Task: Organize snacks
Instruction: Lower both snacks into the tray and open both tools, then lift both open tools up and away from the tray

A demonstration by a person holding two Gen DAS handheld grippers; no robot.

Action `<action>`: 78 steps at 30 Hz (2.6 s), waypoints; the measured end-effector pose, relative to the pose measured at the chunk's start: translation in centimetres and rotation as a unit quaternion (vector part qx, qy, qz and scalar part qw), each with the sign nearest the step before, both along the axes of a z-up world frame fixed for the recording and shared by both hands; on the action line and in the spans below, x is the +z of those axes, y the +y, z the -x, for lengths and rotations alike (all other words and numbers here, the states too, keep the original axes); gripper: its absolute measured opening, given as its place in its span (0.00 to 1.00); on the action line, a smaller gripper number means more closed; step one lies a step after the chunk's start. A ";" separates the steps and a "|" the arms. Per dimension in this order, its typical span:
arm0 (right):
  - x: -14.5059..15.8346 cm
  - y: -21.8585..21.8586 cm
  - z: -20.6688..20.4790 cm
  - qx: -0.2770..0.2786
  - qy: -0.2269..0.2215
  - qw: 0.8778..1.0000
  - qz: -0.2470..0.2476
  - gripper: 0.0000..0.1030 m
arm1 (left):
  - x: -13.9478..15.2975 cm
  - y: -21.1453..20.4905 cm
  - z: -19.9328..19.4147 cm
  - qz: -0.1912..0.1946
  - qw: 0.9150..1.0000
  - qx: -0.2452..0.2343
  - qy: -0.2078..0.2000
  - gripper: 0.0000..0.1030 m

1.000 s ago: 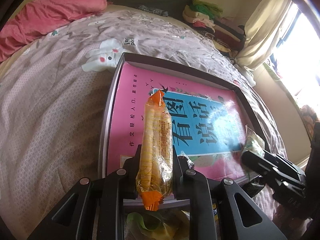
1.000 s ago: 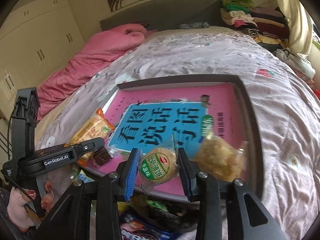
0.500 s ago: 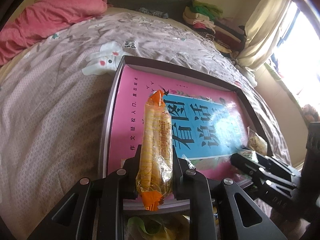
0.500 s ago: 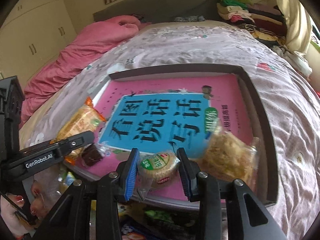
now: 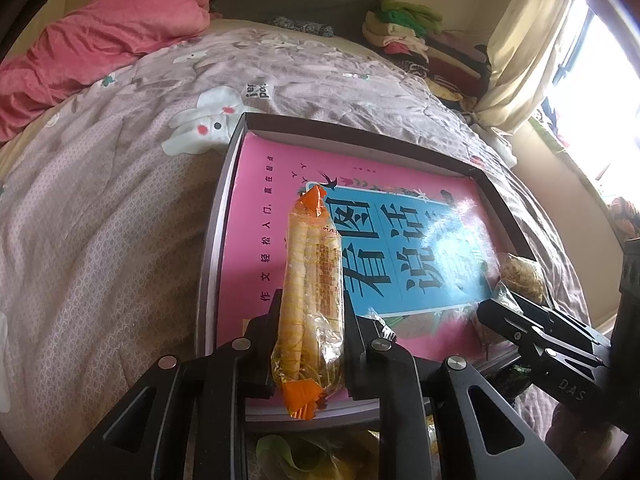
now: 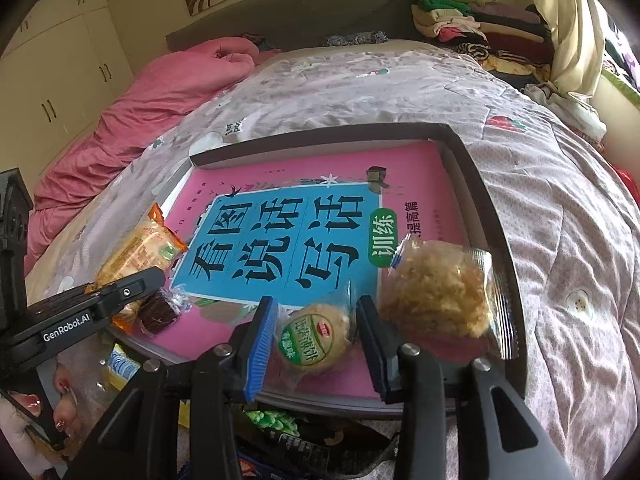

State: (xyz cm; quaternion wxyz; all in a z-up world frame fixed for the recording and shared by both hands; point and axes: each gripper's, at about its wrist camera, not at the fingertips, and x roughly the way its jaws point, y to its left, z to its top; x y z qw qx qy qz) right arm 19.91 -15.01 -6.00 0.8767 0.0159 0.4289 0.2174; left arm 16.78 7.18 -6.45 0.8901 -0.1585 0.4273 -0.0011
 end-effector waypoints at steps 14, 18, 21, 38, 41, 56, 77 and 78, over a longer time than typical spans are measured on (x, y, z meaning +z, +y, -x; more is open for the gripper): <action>1.1 -0.6 0.7 0.006 -0.002 1.000 -0.028 0.42 | 0.4 0.5 0.1 -0.004 1.000 0.005 0.001 0.35; 1.4 -0.5 1.0 0.011 -0.004 1.000 -0.028 0.42 | 0.7 0.7 0.2 -0.005 1.000 0.007 -0.001 0.39; 1.5 -0.6 1.3 0.016 -0.003 0.999 -0.033 0.42 | 1.0 0.8 0.3 -0.007 1.000 0.007 -0.001 0.42; 2.4 0.4 3.4 0.054 -0.010 0.997 -0.045 0.42 | 2.7 1.7 1.5 -0.007 1.000 0.011 -0.012 0.51; 2.2 0.6 3.4 0.057 -0.007 0.997 -0.043 0.42 | 3.1 1.9 1.8 -0.010 1.000 0.013 -0.015 0.53; 2.0 0.0 2.8 0.039 -0.003 0.998 -0.046 0.42 | 5.0 0.8 3.0 -0.025 0.999 -0.001 -0.026 0.63; 4.9 -3.1 3.2 0.003 -0.039 0.998 -0.055 0.58 | 8.1 0.6 4.4 -0.050 0.998 -0.006 -0.049 0.71; 5.2 -3.3 3.3 0.001 -0.043 0.998 -0.054 0.59 | 8.3 0.7 4.5 -0.051 0.997 -0.005 -0.050 0.71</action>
